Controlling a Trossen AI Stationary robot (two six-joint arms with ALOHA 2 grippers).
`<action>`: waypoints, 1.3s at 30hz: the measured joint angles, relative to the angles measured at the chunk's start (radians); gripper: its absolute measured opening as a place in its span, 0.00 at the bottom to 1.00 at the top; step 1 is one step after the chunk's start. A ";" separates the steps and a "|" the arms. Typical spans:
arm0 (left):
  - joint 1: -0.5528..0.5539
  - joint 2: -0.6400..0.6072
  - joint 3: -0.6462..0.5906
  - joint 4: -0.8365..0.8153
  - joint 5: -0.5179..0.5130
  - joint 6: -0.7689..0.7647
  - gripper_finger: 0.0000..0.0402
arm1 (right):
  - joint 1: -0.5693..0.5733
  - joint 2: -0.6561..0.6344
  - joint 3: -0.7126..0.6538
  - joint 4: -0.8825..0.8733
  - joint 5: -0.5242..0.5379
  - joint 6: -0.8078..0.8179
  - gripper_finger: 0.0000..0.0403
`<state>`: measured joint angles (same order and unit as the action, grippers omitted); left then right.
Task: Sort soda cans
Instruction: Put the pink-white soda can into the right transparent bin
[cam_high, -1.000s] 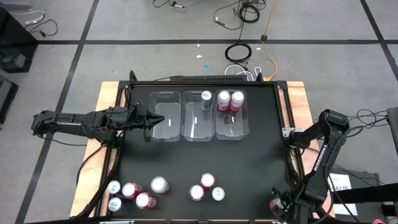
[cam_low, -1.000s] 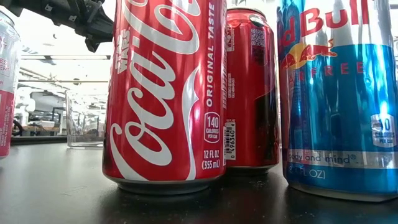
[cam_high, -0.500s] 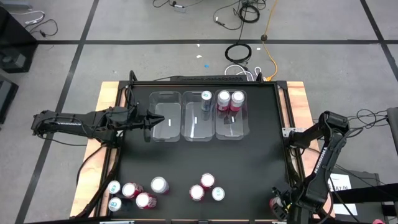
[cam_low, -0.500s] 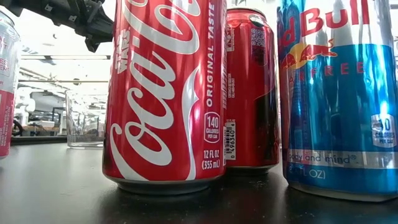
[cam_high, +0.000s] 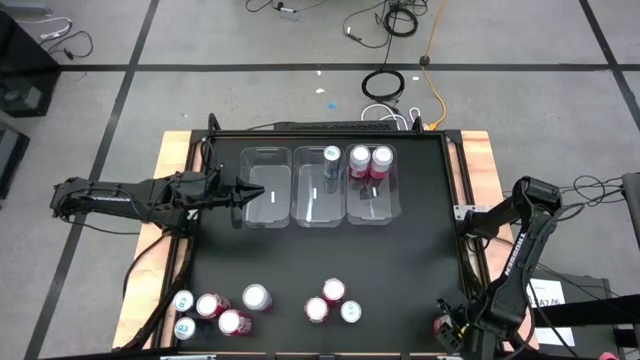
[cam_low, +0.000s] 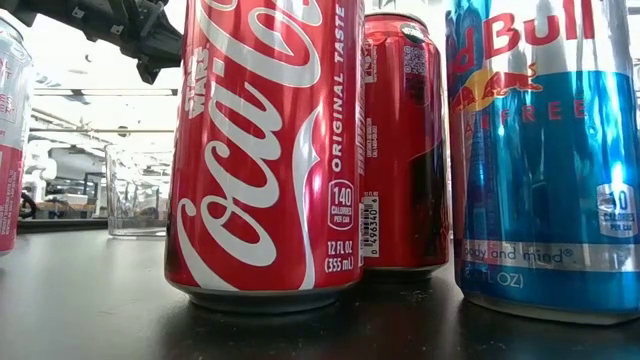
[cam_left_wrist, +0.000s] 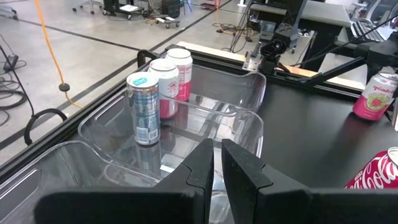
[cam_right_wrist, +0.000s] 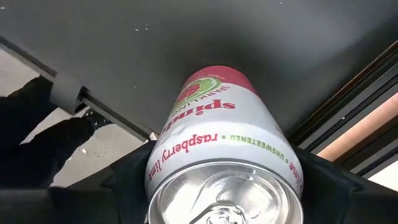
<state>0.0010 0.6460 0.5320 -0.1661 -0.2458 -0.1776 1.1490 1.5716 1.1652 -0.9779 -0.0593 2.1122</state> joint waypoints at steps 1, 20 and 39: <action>0.000 0.000 0.000 0.000 0.000 0.000 0.10 | -0.011 -0.009 0.000 -0.004 0.001 -0.015 0.72; 0.000 0.000 0.000 -0.002 -0.001 0.001 0.10 | -0.447 -0.251 0.075 -0.162 0.353 -0.604 0.72; 0.000 0.000 0.000 -0.002 -0.001 0.002 0.10 | -1.232 -0.203 0.234 -0.229 0.272 -1.168 0.73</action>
<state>0.0006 0.6460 0.5320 -0.1677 -0.2470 -0.1758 -0.0827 1.3691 1.3991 -1.2065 0.2130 0.9438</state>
